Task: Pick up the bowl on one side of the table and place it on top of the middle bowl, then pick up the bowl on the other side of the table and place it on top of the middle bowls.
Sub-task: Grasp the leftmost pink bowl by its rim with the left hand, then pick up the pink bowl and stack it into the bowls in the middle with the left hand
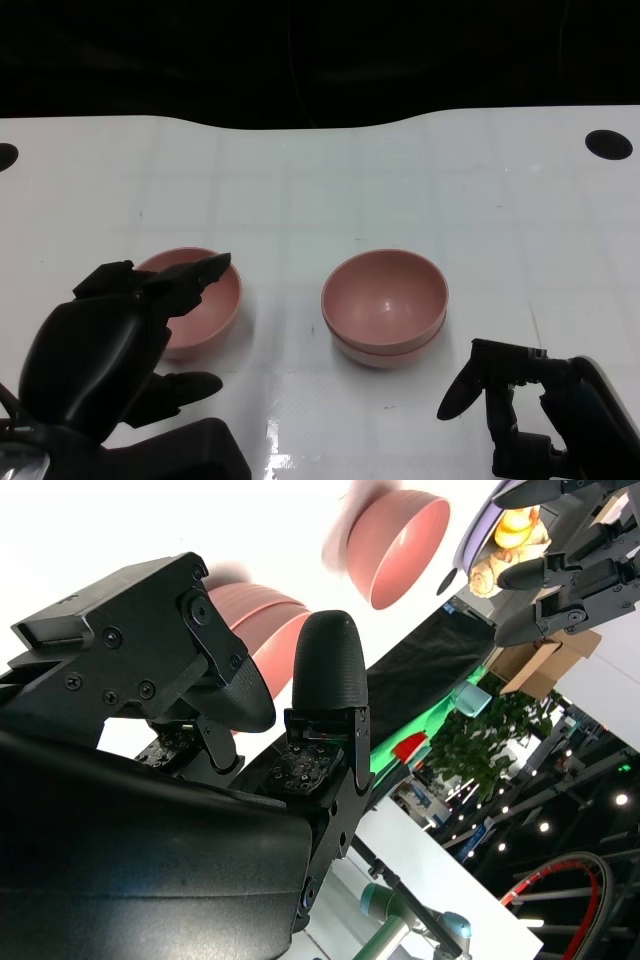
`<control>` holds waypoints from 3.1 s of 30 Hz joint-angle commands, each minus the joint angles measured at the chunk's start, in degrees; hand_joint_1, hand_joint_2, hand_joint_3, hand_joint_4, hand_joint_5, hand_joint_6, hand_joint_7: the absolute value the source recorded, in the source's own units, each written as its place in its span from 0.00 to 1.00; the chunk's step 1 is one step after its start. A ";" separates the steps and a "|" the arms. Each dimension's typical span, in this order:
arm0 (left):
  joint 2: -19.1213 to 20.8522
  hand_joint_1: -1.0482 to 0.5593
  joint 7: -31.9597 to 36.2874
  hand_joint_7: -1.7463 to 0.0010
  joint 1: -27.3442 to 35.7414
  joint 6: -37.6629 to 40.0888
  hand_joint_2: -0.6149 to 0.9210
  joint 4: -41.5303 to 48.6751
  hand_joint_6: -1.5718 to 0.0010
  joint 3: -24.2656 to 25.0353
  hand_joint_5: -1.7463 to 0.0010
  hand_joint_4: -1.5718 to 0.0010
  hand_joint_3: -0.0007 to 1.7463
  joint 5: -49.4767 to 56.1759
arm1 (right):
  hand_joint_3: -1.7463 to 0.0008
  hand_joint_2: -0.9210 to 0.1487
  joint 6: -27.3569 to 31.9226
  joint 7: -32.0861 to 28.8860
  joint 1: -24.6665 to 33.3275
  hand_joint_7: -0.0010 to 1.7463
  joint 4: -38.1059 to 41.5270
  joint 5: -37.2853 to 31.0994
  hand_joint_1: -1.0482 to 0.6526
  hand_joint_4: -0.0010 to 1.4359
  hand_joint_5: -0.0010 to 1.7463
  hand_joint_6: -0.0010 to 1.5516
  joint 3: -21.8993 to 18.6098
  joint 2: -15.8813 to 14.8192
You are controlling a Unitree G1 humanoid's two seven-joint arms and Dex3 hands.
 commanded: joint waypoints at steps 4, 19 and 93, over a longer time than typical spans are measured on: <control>3.83 0.36 -3.40 0.99 -2.07 3.20 0.97 0.01 0.76 -1.29 0.62 0.88 0.00 7.11 | 0.13 0.68 0.67 0.40 0.10 0.74 -0.69 0.16 0.59 0.61 1.00 0.56 -0.62 -0.09; 7.25 0.34 -12.80 0.99 -12.52 9.29 1.00 13.36 0.67 -9.20 0.89 0.65 0.01 17.09 | 0.13 0.69 0.43 0.17 -0.29 0.73 -0.25 -1.01 0.61 0.61 1.00 0.56 -0.22 0.30; 6.26 0.51 14.51 0.33 -29.35 -20.22 0.77 32.01 0.46 -14.34 0.01 0.50 0.53 0.24 | 0.08 0.73 1.46 0.16 -0.06 0.76 -0.56 -4.54 0.60 0.63 1.00 0.56 0.85 1.11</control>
